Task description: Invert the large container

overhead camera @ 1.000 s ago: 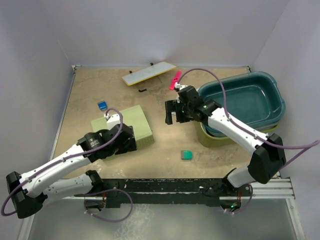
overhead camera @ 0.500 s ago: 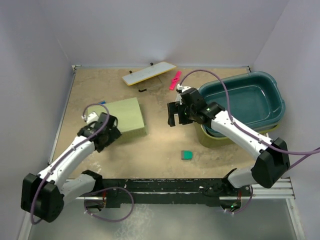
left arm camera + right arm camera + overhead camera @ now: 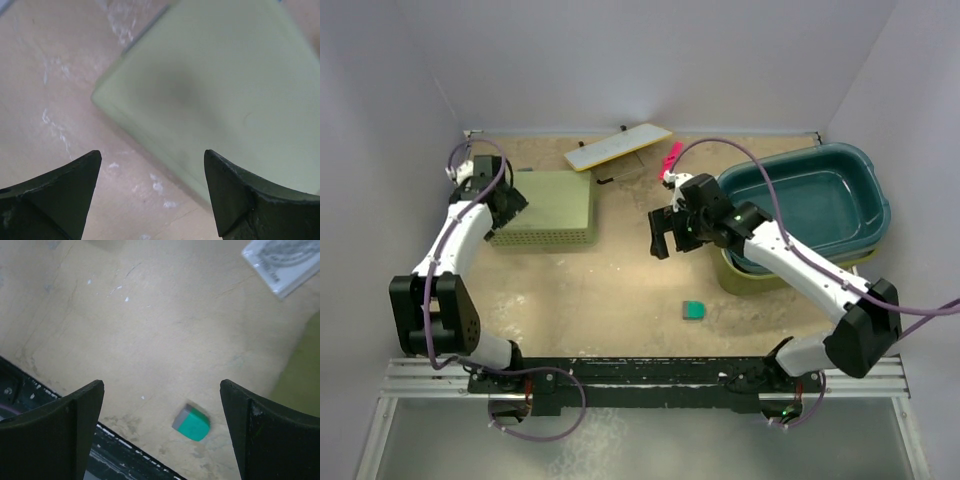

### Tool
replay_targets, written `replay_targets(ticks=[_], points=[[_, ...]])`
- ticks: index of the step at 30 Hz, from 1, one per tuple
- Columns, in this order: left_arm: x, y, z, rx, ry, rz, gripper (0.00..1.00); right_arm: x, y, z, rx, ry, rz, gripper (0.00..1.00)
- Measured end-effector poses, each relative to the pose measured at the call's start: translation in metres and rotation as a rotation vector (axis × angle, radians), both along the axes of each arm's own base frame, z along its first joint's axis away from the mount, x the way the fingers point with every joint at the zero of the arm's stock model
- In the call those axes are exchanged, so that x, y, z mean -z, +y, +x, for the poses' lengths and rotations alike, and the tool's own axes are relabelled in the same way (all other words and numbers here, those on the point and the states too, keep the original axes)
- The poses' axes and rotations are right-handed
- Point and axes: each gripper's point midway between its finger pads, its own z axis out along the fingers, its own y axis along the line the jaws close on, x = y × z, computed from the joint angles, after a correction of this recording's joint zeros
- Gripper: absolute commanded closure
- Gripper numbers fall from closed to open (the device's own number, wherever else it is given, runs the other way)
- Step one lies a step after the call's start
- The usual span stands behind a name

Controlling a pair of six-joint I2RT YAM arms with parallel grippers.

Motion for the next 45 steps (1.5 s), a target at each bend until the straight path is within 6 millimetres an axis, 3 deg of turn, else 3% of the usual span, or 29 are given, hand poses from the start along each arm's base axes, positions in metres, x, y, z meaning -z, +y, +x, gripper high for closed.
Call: replay_targets(ticks=[4, 7, 9, 12, 15, 17, 20, 23, 27, 30, 35, 38, 45], points=[[-0.048, 0.013, 0.028, 0.014, -0.113, 0.063, 0.21, -0.034, -0.029, 0.010, 0.091, -0.129, -0.074, 0.00], [-0.080, 0.000, 0.031, 0.085, -0.196, 0.100, 0.21, -0.069, -0.071, 0.020, 0.239, -0.279, -0.154, 0.00], [-0.102, -0.029, 0.025, 0.180, -0.245, 0.124, 0.21, -0.085, -0.095, 0.022, 0.318, -0.347, -0.195, 0.00], [-0.125, -0.104, 0.018, 0.398, -0.310, 0.117, 0.21, -0.098, -0.128, 0.029, 0.427, -0.406, -0.250, 0.05], [-0.119, -0.172, 0.005, 0.589, -0.313, 0.077, 0.21, -0.089, -0.156, 0.041, 0.507, -0.376, -0.291, 0.08], [-0.102, -0.214, -0.007, 0.701, -0.289, 0.044, 0.21, -0.074, -0.172, 0.048, 0.550, -0.332, -0.325, 0.09], [-0.067, -0.254, -0.016, 0.796, -0.227, 0.001, 0.21, -0.058, -0.172, 0.050, 0.534, -0.277, -0.338, 0.08], [-0.027, -0.272, -0.014, 0.826, -0.149, -0.013, 0.20, -0.050, -0.164, 0.049, 0.501, -0.248, -0.329, 0.08], [0.023, -0.267, -0.005, 0.805, -0.029, 0.025, 0.20, -0.050, -0.157, 0.047, 0.475, -0.237, -0.299, 0.13], [0.043, -0.244, 0.006, 0.751, 0.026, 0.033, 0.20, -0.050, -0.155, 0.046, 0.468, -0.234, -0.291, 0.23], [0.049, -0.171, 0.035, 0.567, 0.050, 0.030, 0.20, -0.047, -0.151, 0.047, 0.450, -0.223, -0.281, 0.31], [0.049, -0.140, 0.042, 0.499, 0.060, 0.046, 0.20, -0.038, -0.148, 0.051, 0.442, -0.201, -0.294, 0.36], [0.045, -0.127, 0.044, 0.495, 0.088, 0.092, 0.20, -0.021, -0.139, 0.063, 0.441, -0.173, -0.303, 0.81]])
